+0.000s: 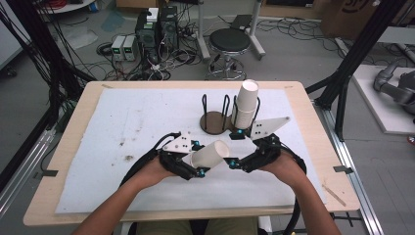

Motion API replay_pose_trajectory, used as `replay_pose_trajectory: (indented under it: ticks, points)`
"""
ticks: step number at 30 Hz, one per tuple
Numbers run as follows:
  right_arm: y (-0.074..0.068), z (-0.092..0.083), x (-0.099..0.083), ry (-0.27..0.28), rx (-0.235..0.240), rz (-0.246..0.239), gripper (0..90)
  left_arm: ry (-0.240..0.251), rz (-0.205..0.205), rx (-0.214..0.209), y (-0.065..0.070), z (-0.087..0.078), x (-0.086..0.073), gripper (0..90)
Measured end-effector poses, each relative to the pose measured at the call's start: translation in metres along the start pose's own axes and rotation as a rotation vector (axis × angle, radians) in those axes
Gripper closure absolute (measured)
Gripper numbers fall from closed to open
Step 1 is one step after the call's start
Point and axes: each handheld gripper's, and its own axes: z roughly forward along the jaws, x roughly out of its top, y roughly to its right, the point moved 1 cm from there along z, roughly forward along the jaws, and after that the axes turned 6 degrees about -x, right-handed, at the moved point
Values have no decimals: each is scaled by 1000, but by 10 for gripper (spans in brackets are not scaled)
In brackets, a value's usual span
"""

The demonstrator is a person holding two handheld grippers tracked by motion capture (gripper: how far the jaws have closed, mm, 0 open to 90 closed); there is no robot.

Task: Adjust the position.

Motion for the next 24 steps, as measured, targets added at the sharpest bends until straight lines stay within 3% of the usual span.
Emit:
replay_pose_trajectory:
  ticks: [5,11,15,16,23,24]
  points:
    - [2,8,10,-40,54,-61,205,-49,11,-15,1,-1,3,290]
    - [2,21,17,-109,104,-114,206,-70,9,-28,3,-1,4,290]
    - [1,28,18,-146,130,-124,208,-79,6,-37,3,1,4,290]
    - [0,33,17,-177,142,-135,209,-77,4,-51,4,2,4,289]
    - [-2,41,16,-216,181,-141,267,-75,1,-71,4,6,3,288]
    - [-2,41,16,-220,192,-146,308,-73,3,-72,4,6,3,286]
